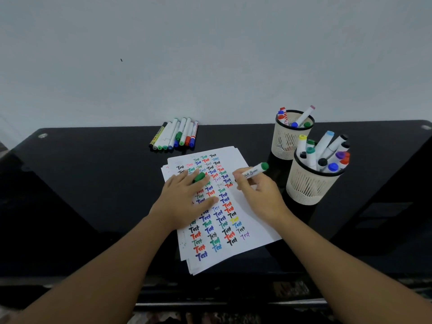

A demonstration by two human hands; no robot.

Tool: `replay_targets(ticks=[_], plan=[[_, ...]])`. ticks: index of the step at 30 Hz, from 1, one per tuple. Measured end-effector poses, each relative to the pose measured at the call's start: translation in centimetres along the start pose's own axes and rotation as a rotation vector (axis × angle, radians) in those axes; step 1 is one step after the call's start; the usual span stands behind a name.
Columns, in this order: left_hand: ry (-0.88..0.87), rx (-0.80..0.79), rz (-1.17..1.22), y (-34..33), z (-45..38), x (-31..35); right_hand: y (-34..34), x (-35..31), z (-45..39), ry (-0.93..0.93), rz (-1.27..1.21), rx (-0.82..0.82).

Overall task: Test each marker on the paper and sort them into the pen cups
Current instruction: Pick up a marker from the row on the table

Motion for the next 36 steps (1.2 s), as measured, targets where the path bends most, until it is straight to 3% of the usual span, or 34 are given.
replay_targets(ticks=[36], plan=[[0.012, 0.000, 0.014, 0.0, -0.1, 0.1, -0.4, 0.7, 0.2, -0.152, 0.175, -0.048]])
Point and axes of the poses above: each hand's wrist, its own z-axis away from the middle knuckle, its own y-axis out of the back of the hand, x = y × z, the point moved 4 cm from there along -z, towards the middle knuckle, and after that the axes turned 11 degrees about -y, right-handed, at the moved point
